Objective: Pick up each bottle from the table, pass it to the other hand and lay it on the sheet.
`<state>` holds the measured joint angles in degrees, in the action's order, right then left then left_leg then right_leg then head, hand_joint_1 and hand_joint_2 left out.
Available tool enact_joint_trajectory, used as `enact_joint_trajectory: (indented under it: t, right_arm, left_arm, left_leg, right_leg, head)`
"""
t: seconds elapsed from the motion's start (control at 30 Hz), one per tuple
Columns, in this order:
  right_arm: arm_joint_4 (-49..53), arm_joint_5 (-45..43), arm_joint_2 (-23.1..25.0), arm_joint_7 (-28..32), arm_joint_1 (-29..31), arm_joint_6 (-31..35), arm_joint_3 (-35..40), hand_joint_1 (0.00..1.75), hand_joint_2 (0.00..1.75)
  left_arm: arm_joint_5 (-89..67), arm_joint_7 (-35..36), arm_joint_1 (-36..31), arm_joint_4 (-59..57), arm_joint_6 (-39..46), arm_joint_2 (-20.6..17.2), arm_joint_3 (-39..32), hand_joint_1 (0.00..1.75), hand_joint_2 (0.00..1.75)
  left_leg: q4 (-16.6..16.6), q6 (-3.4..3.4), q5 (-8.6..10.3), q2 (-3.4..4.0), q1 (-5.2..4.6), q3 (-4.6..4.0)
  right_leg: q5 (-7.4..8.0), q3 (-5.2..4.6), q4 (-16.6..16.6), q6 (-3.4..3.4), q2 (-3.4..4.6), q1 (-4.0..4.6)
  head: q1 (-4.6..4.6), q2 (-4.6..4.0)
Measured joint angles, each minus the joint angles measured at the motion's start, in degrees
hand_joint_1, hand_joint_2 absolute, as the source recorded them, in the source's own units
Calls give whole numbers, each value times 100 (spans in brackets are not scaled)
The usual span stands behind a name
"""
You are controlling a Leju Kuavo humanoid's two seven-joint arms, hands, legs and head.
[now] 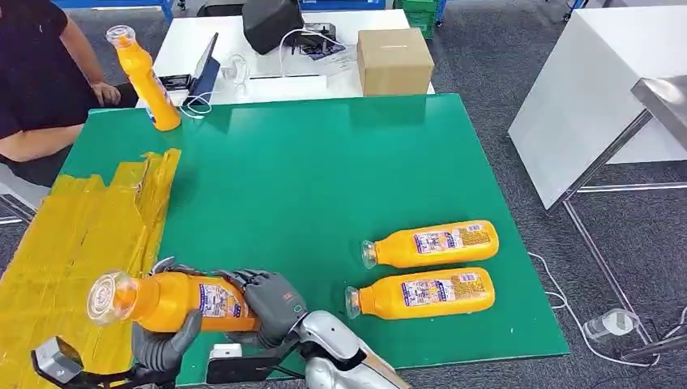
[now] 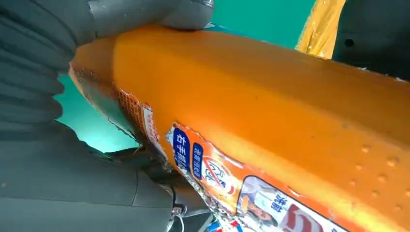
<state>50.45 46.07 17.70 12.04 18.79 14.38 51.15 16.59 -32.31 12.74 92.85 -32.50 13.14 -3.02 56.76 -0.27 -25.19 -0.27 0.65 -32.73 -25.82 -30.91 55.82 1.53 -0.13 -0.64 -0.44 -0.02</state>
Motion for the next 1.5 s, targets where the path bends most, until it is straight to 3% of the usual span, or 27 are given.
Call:
enact_joint_trajectory:
  t: [0.1, 0.13, 0.17, 0.37, 0.5, 0.53, 0.6, 0.7, 1.0, 1.03, 1.3, 1.33, 1.37, 1.5]
  right_arm:
    - [-2, 0, 0, -17, 1, 0, 0, 175, 175]
    - [-4, 4, 0, -28, 1, 0, 0, 101, 175]
    - [-4, 15, 0, -42, 1, 4, 0, 0, 175]
    - [46, 193, -31, -171, -32, 350, -63, 0, 175]
    - [923, 369, -273, -192, -535, 503, -388, 0, 175]
    - [1197, 378, -352, -166, -687, 490, -479, 0, 0]
    - [1867, 306, -583, -20, -973, 418, -664, 0, 0]
    - [2700, 88, -872, 257, -1309, 345, -859, 0, 0]
    - [3788, -190, -1277, 573, -1607, 302, -1034, 0, 0]
    - [3808, -203, -1292, 570, -1604, 288, -1034, 0, 175]
    - [3821, -367, -1399, 568, -1476, 240, -1038, 0, 175]
    - [3821, -374, -1405, 568, -1455, 240, -1038, 0, 175]
    - [3821, -378, -1414, 568, -1441, 238, -1038, 0, 175]
    - [3821, -389, -1442, 570, -1419, 238, -1042, 0, 175]
  left_arm:
    - [-63, -31, -3, -11, 0, -11, 0, 175, 175]
    - [-87, -52, -3, -11, 0, -13, 0, 175, 175]
    - [-109, -77, -3, -11, 9, -15, 0, 175, 175]
    - [-1405, -442, -18, 147, 900, -33, 35, 175, 175]
    - [-4013, -540, -33, 426, 3259, -218, -131, 175, 175]
    - [-4562, -476, -48, 475, 3746, -293, -197, 175, 175]
    - [-5711, -160, -76, 507, 4610, -485, -380, 175, 175]
    - [-6776, 163, -44, 485, 5186, -711, -614, 175, 175]
    - [-8365, 910, -161, -363, 5484, -1215, -809, 175, 175]
    - [-8400, 934, -211, -510, 5411, -1253, -802, 175, 175]
    - [-8360, 848, -592, -1690, 4741, -1707, -601, 171, 175]
    - [-8349, 846, -621, -1788, 4734, -1749, -592, 0, 175]
    - [-8332, 844, -672, -1864, 4734, -1786, -577, 0, 0]
    - [-8304, 846, -779, -2052, 4719, -1891, -525, 0, 0]
  left_leg:
    - [0, 0, 0, 0, 0, 0]
    - [0, 0, 0, 0, 1, 0]
    - [0, 0, 0, 0, 1, 0]
    - [0, 0, 0, -1, 0, 1]
    - [0, 0, -1, 0, 1, 0]
    - [0, 0, -1, -1, 0, -1]
    - [0, -1, -1, -2, 1, -1]
    - [-1, -1, -2, -1, 2, -3]
    - [-1, 0, 0, 1, 0, 0]
    - [-1, 0, 0, 0, 1, 1]
    - [-2, -1, 0, -10, 0, 8]
    - [-3, -1, -1, -8, 0, 12]
    - [-4, -1, -1, -8, 0, 14]
    - [-6, -2, -1, -8, 1, 31]
  right_leg:
    - [0, 0, 0, 0, 0, 0]
    - [0, 0, 0, 0, 0, 0]
    - [0, 0, 0, 0, 0, 0]
    - [0, -1, 0, 0, -1, 0]
    - [0, -3, 0, 0, 1, 0]
    - [0, -4, 0, 0, 0, 0]
    - [-1, -3, 0, 0, -1, 0]
    - [-1, -5, 0, 0, 0, 1]
    - [-1, -2, -1, -1, 1, 0]
    - [0, 0, -1, -1, 0, 0]
    - [-1, 12, 0, 0, -5, 0]
    - [-2, 14, 0, -1, -5, 0]
    - [-2, 17, 0, -1, -4, 0]
    - [-4, 37, 0, -3, -4, 0]
  head:
    - [0, 0]
    - [0, 0]
    - [0, 0]
    - [0, 0]
    - [2, 0]
    - [-2, 0]
    - [-2, 0]
    - [2, 0]
    - [0, 0]
    - [0, 0]
    - [-2, 0]
    - [-2, 0]
    - [0, 0]
    - [0, 0]
